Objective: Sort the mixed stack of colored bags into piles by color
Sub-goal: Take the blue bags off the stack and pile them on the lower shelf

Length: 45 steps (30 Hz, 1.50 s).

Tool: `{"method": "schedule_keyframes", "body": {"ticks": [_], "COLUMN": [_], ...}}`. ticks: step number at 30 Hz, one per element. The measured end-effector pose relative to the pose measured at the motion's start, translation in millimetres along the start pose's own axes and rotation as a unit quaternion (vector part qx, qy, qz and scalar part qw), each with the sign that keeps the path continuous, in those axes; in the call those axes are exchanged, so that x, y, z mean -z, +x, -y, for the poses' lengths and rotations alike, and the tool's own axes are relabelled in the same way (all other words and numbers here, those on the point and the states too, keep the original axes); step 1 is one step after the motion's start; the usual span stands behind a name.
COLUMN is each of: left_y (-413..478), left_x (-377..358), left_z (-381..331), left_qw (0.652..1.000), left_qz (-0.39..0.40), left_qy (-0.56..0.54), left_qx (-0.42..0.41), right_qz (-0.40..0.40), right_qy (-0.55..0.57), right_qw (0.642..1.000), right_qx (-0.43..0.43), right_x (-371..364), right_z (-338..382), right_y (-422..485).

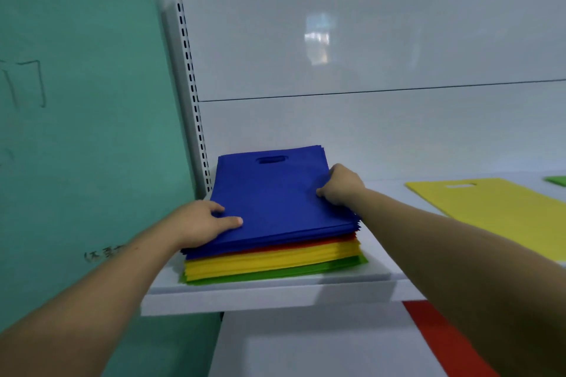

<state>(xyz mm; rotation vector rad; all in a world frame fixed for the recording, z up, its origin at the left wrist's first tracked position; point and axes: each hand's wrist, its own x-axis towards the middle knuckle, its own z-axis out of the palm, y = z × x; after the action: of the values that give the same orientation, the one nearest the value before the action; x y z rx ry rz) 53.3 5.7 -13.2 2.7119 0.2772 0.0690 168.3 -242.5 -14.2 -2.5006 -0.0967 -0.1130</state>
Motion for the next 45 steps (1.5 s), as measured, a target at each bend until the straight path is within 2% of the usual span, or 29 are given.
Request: {"method": "schedule_keyframes", "body": {"ticks": [3, 7, 11, 13, 15, 17, 19, 20, 22, 27, 35, 39, 45], "left_y": [2.7, 9.4, 17.3, 21.9, 24.2, 23.1, 17.5, 12.6, -1.9, -50.2, -133.2, -173.0, -226.7], "left_x": [-3.0, -3.5, 1.6, 1.7, 0.1, -1.6, -3.5, -5.8, -13.3, -51.3, -160.2, -231.8, -333.9], "left_z": [0.3, -0.3, -1.9, -7.4, -17.9, -31.6, -47.5, -57.0, -80.4, -158.3, -304.0, -373.4, -451.1], "left_qw": [1.000, 0.999, 0.998, 0.994, 0.975, 0.937, 0.888, 0.871, 0.863, 0.875, 0.884, 0.873, 0.868], "left_qz": [0.004, 0.016, 0.032, 0.034, -0.003, -0.054, -0.068, -0.069, -0.078, -0.081, 0.045, 0.107, 0.208], "left_qy": [0.002, -0.003, -0.022, -0.087, -0.209, -0.332, -0.436, -0.462, -0.460, -0.378, -0.345, -0.337, -0.282], "left_qx": [-0.018, -0.031, -0.043, -0.055, -0.073, -0.096, -0.129, -0.149, -0.195, -0.292, -0.311, -0.336, -0.352], "right_qz": [-0.024, -0.078, -0.162, -0.202, -0.245, -0.303, -0.350, -0.363, -0.379, -0.401, -0.367, -0.348, -0.341], "right_qy": [-0.015, -0.079, -0.033, 0.020, 0.085, 0.138, 0.179, 0.197, 0.221, 0.256, 0.183, 0.185, 0.116], "right_qw": [0.999, 0.990, 0.972, 0.957, 0.939, 0.915, 0.891, 0.885, 0.876, 0.871, 0.911, 0.910, 0.899], "right_qx": [0.015, 0.087, 0.170, 0.207, 0.224, 0.229, 0.225, 0.217, 0.199, 0.122, -0.049, -0.133, -0.249], "right_x": [3.5, 7.9, 17.1, 27.2, 41.0, 56.1, 71.4, 79.5, 96.1, 143.1, 222.3, 252.9, 270.4], "right_z": [-0.5, -1.8, 0.6, 1.2, -1.8, -9.4, -24.9, -35.4, -60.0, -136.7, -307.3, -385.6, -494.8], "right_y": [-4.4, -16.6, -34.3, -45.0, -55.6, -66.8, -77.6, -83.5, -98.2, -147.0, -249.6, -308.2, -386.8]}}
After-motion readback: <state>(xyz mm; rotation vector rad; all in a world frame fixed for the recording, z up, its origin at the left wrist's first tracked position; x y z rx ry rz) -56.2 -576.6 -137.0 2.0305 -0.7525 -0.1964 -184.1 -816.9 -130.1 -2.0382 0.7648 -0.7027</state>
